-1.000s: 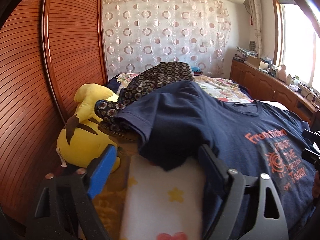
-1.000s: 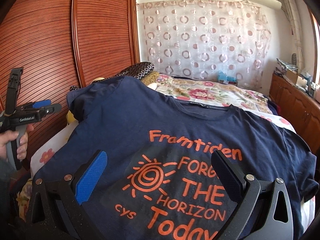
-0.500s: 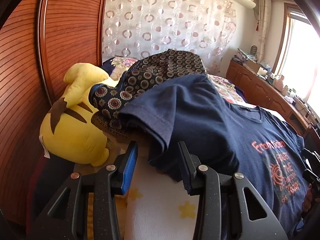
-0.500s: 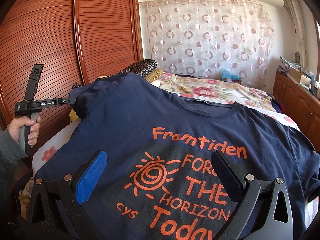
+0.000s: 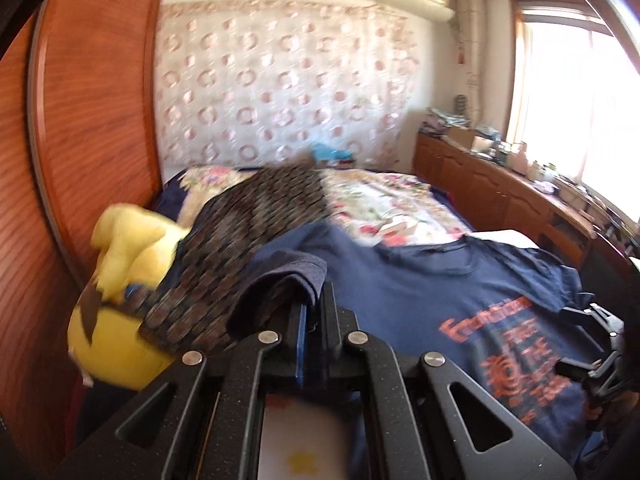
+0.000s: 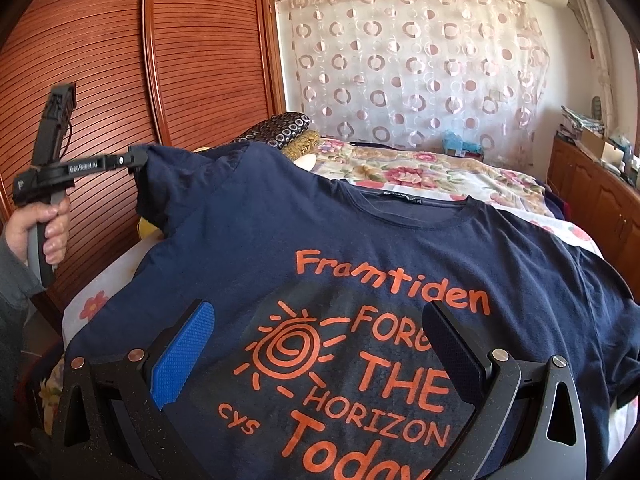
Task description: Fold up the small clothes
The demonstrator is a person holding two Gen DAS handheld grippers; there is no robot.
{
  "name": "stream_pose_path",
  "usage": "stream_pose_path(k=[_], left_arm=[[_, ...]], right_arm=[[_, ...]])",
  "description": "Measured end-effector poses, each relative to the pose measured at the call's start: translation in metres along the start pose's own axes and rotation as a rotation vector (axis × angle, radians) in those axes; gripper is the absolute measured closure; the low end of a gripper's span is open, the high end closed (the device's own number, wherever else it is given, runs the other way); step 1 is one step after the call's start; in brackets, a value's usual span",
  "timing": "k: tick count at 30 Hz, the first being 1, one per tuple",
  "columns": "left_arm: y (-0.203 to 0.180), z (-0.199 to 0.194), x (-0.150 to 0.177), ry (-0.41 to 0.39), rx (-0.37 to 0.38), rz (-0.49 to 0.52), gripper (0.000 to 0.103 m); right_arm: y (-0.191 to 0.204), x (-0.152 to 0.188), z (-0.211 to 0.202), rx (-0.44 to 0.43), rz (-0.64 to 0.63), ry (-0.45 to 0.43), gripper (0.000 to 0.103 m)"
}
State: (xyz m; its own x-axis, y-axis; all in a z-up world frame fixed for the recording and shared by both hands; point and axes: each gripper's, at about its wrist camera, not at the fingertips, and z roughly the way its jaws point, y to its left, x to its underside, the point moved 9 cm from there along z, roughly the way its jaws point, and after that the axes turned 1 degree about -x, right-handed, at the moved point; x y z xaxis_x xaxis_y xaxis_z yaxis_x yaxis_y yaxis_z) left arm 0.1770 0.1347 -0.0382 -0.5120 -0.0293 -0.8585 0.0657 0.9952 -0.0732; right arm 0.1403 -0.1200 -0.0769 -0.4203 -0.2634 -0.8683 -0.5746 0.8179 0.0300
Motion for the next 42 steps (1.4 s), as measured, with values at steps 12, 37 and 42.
stream_pose_path(k=[12,37,42], left_arm=[[-0.119,0.03,-0.026,0.051,0.133,0.169,0.097],[-0.085,0.0,0.031,0.084,0.08,0.1,0.024],[-0.071,-0.004,0.042,0.095,0.052,0.082,0.024]], right_arm=[[-0.036,0.004,-0.026,0.058,0.067,-0.041,0.0],[-0.027,-0.037,0.003,0.0,-0.025,0.02,0.009],[-0.026,-0.064,0.038,-0.045,-0.058,0.057,0.02]])
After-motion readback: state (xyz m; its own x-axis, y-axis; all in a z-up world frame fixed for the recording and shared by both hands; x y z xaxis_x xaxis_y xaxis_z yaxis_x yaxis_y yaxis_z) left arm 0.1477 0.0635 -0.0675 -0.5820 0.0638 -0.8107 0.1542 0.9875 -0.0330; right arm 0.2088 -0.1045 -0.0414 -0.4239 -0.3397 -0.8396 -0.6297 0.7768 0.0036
